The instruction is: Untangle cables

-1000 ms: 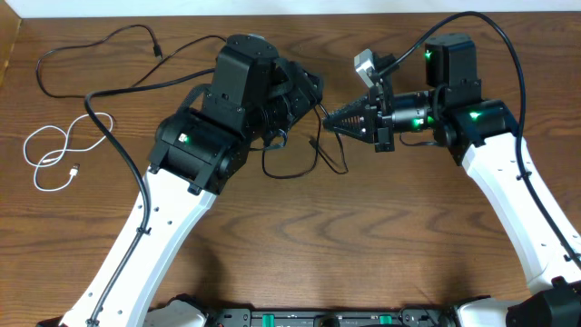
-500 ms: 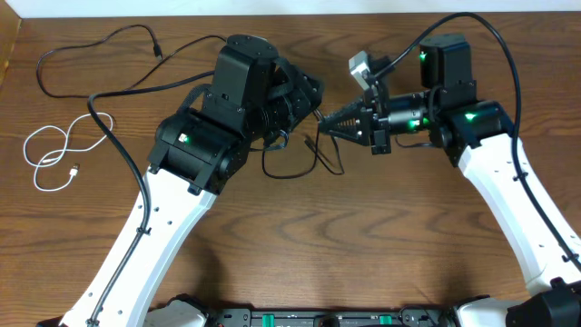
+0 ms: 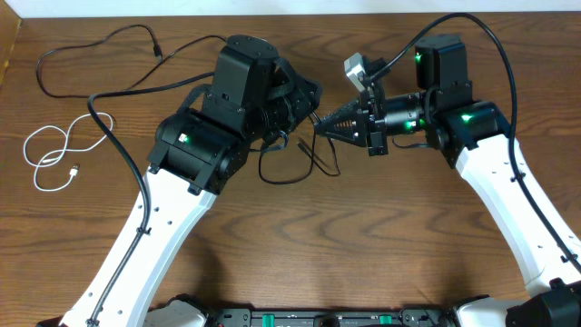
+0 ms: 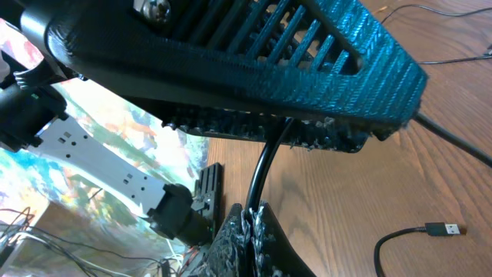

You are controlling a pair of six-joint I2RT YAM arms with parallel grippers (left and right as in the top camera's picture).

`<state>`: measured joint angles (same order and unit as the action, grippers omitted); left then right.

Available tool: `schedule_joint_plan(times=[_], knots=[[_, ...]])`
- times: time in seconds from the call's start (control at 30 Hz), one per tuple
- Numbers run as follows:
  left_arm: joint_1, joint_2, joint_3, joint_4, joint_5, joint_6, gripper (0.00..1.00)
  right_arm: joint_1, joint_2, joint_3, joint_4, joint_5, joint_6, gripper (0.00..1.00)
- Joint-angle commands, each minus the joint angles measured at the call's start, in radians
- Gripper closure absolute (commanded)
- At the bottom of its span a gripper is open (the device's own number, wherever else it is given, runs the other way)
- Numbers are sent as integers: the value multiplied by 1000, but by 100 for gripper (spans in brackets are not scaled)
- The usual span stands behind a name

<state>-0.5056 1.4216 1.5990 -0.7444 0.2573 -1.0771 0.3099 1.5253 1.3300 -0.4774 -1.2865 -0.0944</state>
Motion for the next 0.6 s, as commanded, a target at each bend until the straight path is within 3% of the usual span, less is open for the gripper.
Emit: schedule_joint_plan(times=[0.0,0.33,0.57], knots=[[3,4,6,-5,5,2,66,5,-16,-2,3,18,16,99],[3,4,6,-6,4,2,66,5,-16,-2,11,84,53,99],[3,4,6,-5,4,2,73,5,-16,-2,10,72,54,99]])
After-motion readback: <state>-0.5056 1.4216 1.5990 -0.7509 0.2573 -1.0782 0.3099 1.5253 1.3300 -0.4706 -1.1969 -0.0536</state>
